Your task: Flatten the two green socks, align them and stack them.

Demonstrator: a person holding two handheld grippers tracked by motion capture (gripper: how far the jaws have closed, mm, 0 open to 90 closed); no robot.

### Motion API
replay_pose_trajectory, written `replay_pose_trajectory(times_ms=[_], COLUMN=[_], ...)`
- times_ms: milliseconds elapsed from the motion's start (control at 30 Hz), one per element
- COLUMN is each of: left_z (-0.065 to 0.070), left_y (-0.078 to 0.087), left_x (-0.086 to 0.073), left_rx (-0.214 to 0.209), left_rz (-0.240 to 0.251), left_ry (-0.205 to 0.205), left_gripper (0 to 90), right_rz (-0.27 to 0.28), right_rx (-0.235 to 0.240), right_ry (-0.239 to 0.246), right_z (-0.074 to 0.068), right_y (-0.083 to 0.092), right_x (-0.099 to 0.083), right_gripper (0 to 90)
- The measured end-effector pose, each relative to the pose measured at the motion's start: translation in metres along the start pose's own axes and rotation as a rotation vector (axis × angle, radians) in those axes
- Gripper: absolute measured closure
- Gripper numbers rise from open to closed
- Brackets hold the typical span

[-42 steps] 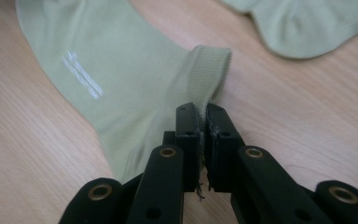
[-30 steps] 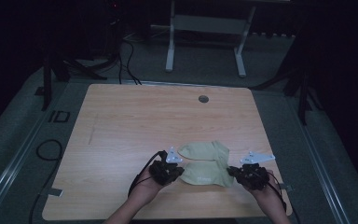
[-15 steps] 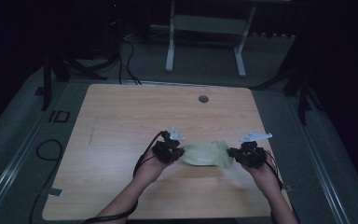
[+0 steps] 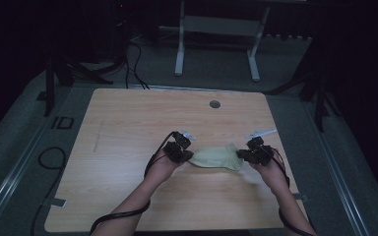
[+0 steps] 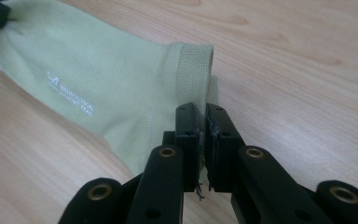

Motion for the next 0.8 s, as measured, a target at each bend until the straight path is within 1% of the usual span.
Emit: replay_pose_trajectory(times_ms=[33,67,100,133,200,267,300,367,400,467,533,633,700,733,767,800], left_z=[-0.002,-0.003,-0.004,-0.005,-0.007,-0.009,-0.009,-0.01,-0.011,-0.012,-0.013,-0.012,-0.011,-0.011,-0.011,-0.01], left_y=[-0.002,-0.004,-0.006,-0.008,-0.014,-0.019,-0.022,-0.027,-0.028,-0.031,-0.032,-0.034,-0.035,-0.035,-0.035,-0.032], left_x=[0.0,0.0,0.0,0.0,-0.002,-0.004,-0.004,-0.006,-0.006,-0.006,-0.007,-0.008,-0.008,-0.007,-0.007,-0.006], left_rx=[-0.008,-0.003,-0.014,-0.023,-0.02,-0.011,-0.005,-0.002,-0.002,-0.004,-0.011,0.002,0.01,0.017,0.017,0.027], left_rz=[-0.001,-0.001,-0.006,-0.013,-0.035,-0.05,-0.055,-0.054,-0.051,-0.034,-0.028,-0.027,-0.024,-0.018,-0.018,-0.003], left_ry=[0.011,0.009,0.016,0.022,0.016,0.013,0.008,0.015,0.01,0.023,0.033,0.028,0.026,0.027,0.027,0.026], left_gripper=[88.1,88.1,88.1,88.0,87.9,87.8,87.8,87.7,87.6,87.4,87.0,85.7,81.2,76.0,66.6,66.6], right_rz=[-0.004,-0.012,-0.015,-0.02,-0.033,-0.05,-0.057,-0.066,-0.069,-0.067,-0.061,-0.057,-0.052,-0.052,-0.052,-0.048], right_rx=[-0.004,-0.003,0.005,0.002,0.004,0.001,0.002,-0.004,-0.005,-0.006,0.0,-0.006,-0.008,-0.015,-0.015,-0.035], right_ry=[-0.004,-0.009,-0.021,-0.026,-0.025,-0.033,-0.027,-0.022,-0.024,-0.029,-0.037,-0.041,-0.043,-0.04,-0.04,-0.028], right_z=[0.001,0.003,0.004,0.005,0.007,0.007,0.008,0.008,0.008,0.009,0.01,0.011,0.01,0.009,0.009,0.008], right_y=[-0.002,-0.006,-0.008,-0.011,-0.016,-0.021,-0.024,-0.027,-0.029,-0.031,-0.031,-0.03,-0.03,-0.03,-0.03,-0.028], right_x=[-0.001,-0.002,-0.003,-0.005,-0.007,-0.009,-0.01,-0.012,-0.014,-0.016,-0.017,-0.019,-0.019,-0.019,-0.019,-0.018], right_gripper=[84.8,84.8,84.8,84.7,84.6,84.2,84.1,83.8,83.7,83.5,82.8,79.6,71.7,69.7,69.7,66.1])
Point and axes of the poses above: each handheld gripper's, and its own axes: y roughly backward along the jaws, x roughly out of its top, z roughly to its right, the point moved 1 cm from there along -y, roughly forward along the jaws, and after that the axes turned 4 degrees about z, right-handed, at the moved point
